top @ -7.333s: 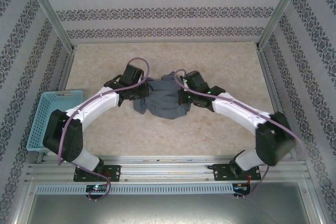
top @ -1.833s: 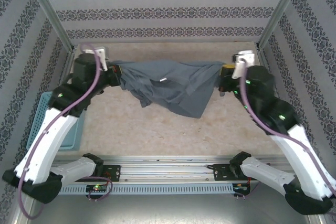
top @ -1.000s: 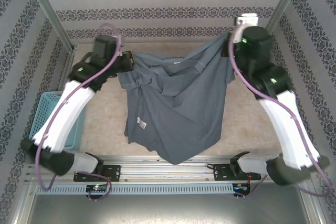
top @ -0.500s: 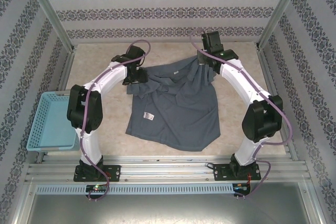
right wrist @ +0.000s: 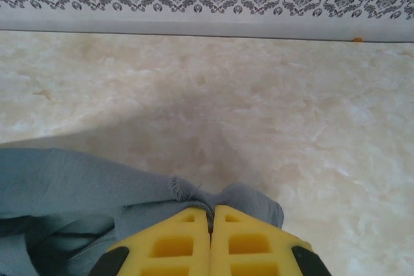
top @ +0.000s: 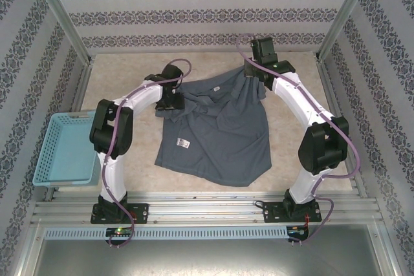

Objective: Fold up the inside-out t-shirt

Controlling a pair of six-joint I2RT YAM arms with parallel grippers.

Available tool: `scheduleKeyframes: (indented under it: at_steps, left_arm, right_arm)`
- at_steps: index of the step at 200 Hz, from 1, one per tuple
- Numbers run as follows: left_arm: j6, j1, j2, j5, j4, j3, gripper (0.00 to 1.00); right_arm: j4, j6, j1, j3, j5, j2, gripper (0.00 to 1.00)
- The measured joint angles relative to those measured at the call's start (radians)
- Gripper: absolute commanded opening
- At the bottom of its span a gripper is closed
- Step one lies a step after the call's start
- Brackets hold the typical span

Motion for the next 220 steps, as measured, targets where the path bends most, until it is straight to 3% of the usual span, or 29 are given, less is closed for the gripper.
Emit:
scheduleKeyframes:
  at_steps: [76,124,161,220]
  left_arm:
    - [0.019,0.001,0.138,-0.085,-0.002,0.235,0.46]
    - [0.019,0.001,0.136,-0.152,-0.026,0.205,0.46]
    - [0.018,0.008,0.119,-0.174,-0.026,0.105,0.4]
    - [0.019,0.013,0.088,-0.177,-0.023,0.07,0.01]
  right_arm:
    - [0.016,0.0,-0.006,-0.066,0.0,-0.001,0.0]
    - [0.017,0.0,-0.045,-0.078,-0.004,-0.006,0.0]
    - [0.017,0.0,-0.052,-0.078,-0.007,-0.016,0.0]
    - [0.012,0.0,-0.052,-0.078,-0.006,-0.025,0.0]
